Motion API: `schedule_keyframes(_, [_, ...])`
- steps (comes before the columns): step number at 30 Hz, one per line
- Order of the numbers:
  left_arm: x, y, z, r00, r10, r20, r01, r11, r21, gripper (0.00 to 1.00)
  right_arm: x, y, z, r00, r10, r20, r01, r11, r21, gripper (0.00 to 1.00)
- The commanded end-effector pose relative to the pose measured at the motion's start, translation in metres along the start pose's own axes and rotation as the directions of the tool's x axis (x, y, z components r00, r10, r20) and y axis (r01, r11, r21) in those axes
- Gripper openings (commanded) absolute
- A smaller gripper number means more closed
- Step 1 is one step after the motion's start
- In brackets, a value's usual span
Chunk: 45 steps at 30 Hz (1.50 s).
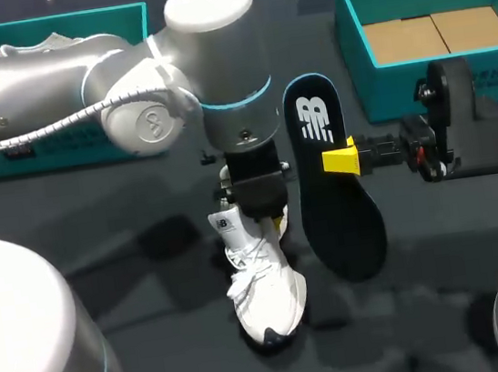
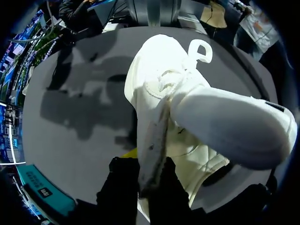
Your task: Take the shoe out of the shoebox, open the shoe tongue, remove and reinsert the insole, then place the shoe into the shoebox
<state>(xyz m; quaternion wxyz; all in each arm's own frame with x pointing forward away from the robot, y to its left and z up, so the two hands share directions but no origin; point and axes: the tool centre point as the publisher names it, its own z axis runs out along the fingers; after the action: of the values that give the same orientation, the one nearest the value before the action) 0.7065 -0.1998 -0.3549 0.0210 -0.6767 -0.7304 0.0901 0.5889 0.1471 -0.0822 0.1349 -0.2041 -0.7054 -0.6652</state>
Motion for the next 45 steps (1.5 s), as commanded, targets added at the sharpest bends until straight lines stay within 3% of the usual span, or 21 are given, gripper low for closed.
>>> schedule_keyframes(1, [-0.01,0.001,0.011,1.0,-0.001,-0.03,0.0,1.0,-0.008,0.0,0.001,0.0,0.002,1.0,0.001,0.003,-0.001,1.0,0.0,0.0])
schedule_keyframes(13, [-0.012,-0.004,0.025,0.997,0.022,-0.067,-0.025,0.999,-0.046,0.0,0.001,0.0,0.002,1.0,0.001,0.003,-0.001,1.0,0.0,0.0])
schedule_keyframes(14, [-0.012,-0.004,0.025,0.998,0.022,-0.064,-0.025,0.998,-0.056,0.25,0.001,0.0,0.002,1.0,0.001,0.003,-0.001,1.0,0.0,0.0])
schedule_keyframes(16, [-0.011,-0.004,0.022,0.998,0.023,-0.053,-0.026,0.997,-0.069,0.45,0.001,0.0,0.002,1.0,0.001,0.003,-0.001,1.0,0.0,0.0])
schedule_keyframes(18, [-0.01,-0.004,0.017,0.999,0.021,-0.042,-0.024,0.997,-0.075,0.85,0.001,0.0,0.002,1.0,0.001,0.003,-0.001,1.0,0.0,0.0])
schedule_keyframes(19, [-0.009,-0.005,0.013,0.999,0.024,-0.028,-0.026,0.996,-0.083,1.0,0.001,0.0,0.002,1.0,0.001,0.003,-0.001,1.0,0.0,0.0])
schedule_keyframes(26, [-0.005,-0.005,-0.037,0.988,0.036,0.151,-0.009,0.985,-0.173,1.0,0.001,0.0,0.002,1.0,0.001,0.003,-0.001,1.0,0.0,0.0])
schedule_keyframes(28, [-0.003,-0.005,-0.054,0.972,0.044,0.232,0.003,0.98,-0.199,1.0,0.001,0.0,0.002,1.0,0.001,0.003,-0.001,1.0,0.0,0.0])
schedule_keyframes(30, [0.0,-0.004,-0.078,0.915,0.055,0.4,0.034,0.977,-0.211,1.0,0.001,0.0,0.002,1.0,0.001,0.003,-0.001,1.0,0.0,0.0])
schedule_keyframes(45, [0.0,-0.004,-0.078,0.915,0.055,0.4,0.034,0.977,-0.211,1.0,0.001,0.0,0.002,1.0,0.001,0.003,-0.001,1.0,0.0,0.0])
